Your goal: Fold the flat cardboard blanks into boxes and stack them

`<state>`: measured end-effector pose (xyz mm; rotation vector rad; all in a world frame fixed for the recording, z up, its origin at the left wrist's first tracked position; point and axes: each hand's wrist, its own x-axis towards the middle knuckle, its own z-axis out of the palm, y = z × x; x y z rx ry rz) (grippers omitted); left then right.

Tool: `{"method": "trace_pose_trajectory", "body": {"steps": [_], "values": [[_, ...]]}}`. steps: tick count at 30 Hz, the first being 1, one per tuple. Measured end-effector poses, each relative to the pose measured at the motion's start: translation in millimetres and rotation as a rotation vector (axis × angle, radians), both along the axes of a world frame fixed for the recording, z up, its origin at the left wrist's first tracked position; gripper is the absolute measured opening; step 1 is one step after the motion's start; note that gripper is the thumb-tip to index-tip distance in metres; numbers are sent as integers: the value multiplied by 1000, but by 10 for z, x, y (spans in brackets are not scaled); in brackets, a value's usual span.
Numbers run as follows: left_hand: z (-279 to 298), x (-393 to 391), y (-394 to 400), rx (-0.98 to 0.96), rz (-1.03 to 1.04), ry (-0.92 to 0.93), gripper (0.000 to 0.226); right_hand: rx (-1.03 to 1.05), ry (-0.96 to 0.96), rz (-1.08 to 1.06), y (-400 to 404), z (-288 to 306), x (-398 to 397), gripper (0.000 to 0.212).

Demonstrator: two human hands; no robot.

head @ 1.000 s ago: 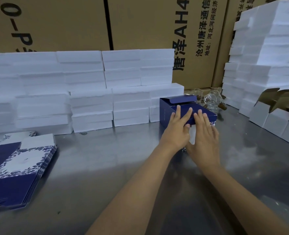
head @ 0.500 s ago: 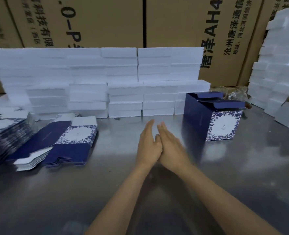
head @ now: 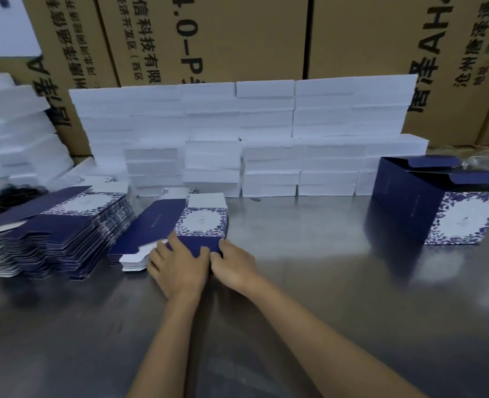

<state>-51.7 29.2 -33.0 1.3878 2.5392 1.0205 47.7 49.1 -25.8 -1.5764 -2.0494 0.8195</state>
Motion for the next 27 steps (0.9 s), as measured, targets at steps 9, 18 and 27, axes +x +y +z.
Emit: {"method": "trace_pose_trajectory", "body": {"steps": [9,18,27], "values": [[99,-20,42,253,-17,-112,43,-38,489,-162,40,41,-111,23],[372,214,-85,774,-154,-292,44,-279,1160,-294,76,282,210,19],[415,887,-381,863,-471,-207,49,-460,1306,-233,-90,327,1014,30]]}}
